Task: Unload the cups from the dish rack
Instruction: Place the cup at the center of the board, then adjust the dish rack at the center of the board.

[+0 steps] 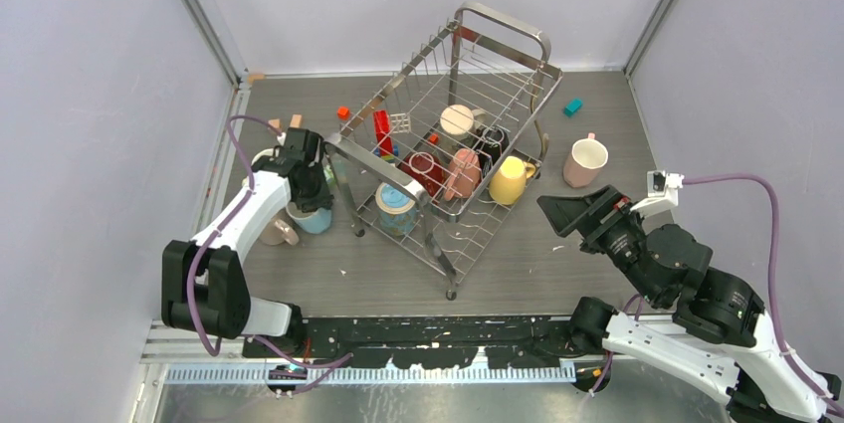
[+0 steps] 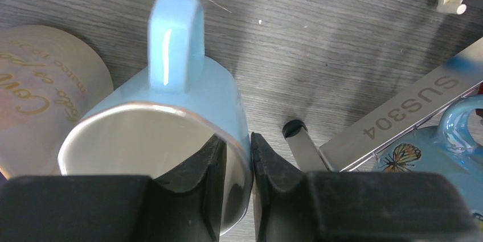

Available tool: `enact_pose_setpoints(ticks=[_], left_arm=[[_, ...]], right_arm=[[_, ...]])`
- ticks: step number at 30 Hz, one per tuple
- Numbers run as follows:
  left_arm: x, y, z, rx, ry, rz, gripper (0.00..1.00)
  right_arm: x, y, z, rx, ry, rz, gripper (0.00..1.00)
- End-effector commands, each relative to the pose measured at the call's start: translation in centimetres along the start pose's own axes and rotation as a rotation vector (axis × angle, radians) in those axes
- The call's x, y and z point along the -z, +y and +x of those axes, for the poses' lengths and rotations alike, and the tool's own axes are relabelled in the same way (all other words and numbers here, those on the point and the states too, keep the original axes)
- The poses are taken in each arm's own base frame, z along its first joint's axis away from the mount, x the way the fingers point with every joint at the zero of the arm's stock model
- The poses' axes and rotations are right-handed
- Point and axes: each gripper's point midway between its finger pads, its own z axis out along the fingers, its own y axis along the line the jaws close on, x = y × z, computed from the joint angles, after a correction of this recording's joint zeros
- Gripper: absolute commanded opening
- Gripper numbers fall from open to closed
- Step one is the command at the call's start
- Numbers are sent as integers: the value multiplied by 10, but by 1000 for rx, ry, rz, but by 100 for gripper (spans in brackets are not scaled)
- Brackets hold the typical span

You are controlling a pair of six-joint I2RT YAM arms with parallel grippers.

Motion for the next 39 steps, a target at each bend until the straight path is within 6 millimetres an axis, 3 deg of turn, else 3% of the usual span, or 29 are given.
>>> enact_pose_setpoints(ticks=[1,17,25,32,39], left_arm=[[5,-10,-18,26,-66,46,26],[53,-28,-40,36,-157,156,48],[75,-50,-40,38,-176,275,58],[88,-66,-27,39,-185,338,60],[90,-85,-3,20,-166,372,60]], right_arm=[[-4,3,0,-26,-10,-3,100],[-17,-2,15,-12,21,34,100],[-22,-6,21,-15,24,52,100],[-31,-24,27,-4,7,135,100],[-50,-34,46,59,46,216,100]])
